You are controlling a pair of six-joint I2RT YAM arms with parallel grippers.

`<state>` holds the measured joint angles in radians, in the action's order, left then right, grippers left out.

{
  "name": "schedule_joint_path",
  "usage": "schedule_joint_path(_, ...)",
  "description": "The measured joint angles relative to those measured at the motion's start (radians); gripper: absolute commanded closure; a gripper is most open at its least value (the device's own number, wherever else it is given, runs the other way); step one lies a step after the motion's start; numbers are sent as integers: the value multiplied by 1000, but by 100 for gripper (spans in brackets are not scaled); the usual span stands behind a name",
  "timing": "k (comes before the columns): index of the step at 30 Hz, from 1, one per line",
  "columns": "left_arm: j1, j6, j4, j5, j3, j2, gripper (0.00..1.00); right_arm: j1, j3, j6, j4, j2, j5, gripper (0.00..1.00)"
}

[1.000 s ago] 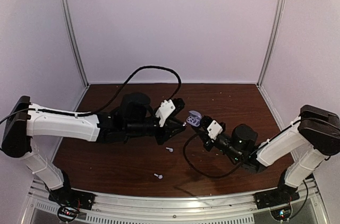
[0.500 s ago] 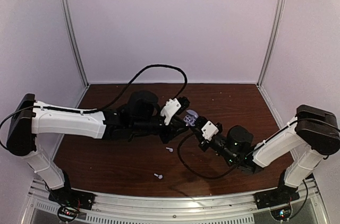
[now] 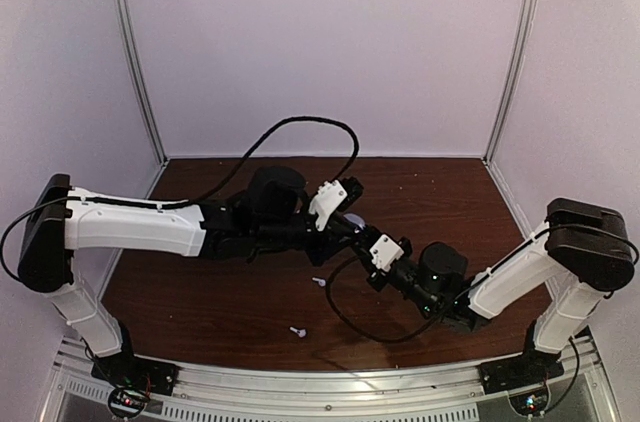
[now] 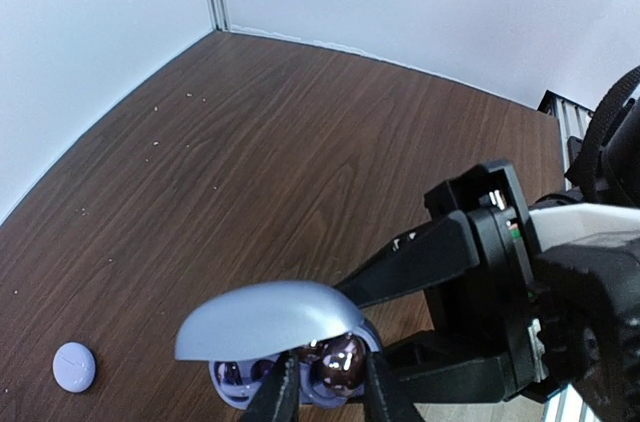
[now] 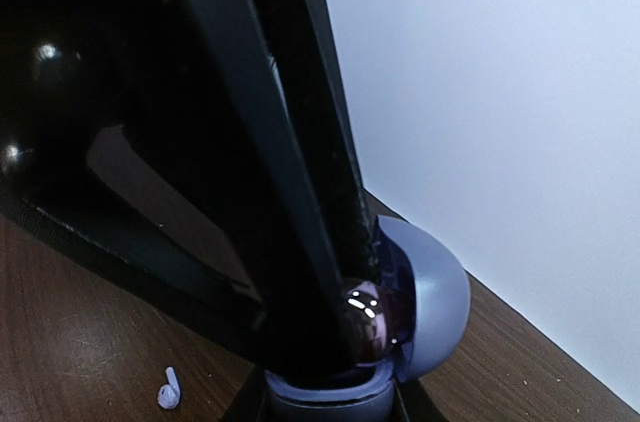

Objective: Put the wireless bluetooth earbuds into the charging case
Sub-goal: Place the right earbud at the center of the board.

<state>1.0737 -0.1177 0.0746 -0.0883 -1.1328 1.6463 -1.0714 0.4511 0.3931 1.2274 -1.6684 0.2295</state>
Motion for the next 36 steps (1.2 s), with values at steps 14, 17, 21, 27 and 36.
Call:
schedule_joint_path(14,0,-9,-24,8,-21,13,75,-7,0,-23,3,0,30,100)
schedule_joint_path(17,0,-13,-25,10,-21,14,75,-7,0,-31,5,0,38,100)
schedule_joint_path(21,0,-14,-26,11,-23,17,74,-7,0,-39,5,-1,41,100)
schedule_joint_path(27,0,-20,-44,11,-40,34,68,-7,1,-51,10,-4,45,100)
schedule_joint_path(36,2,-23,-50,14,-42,40,64,-6,1,-61,15,-8,53,100)
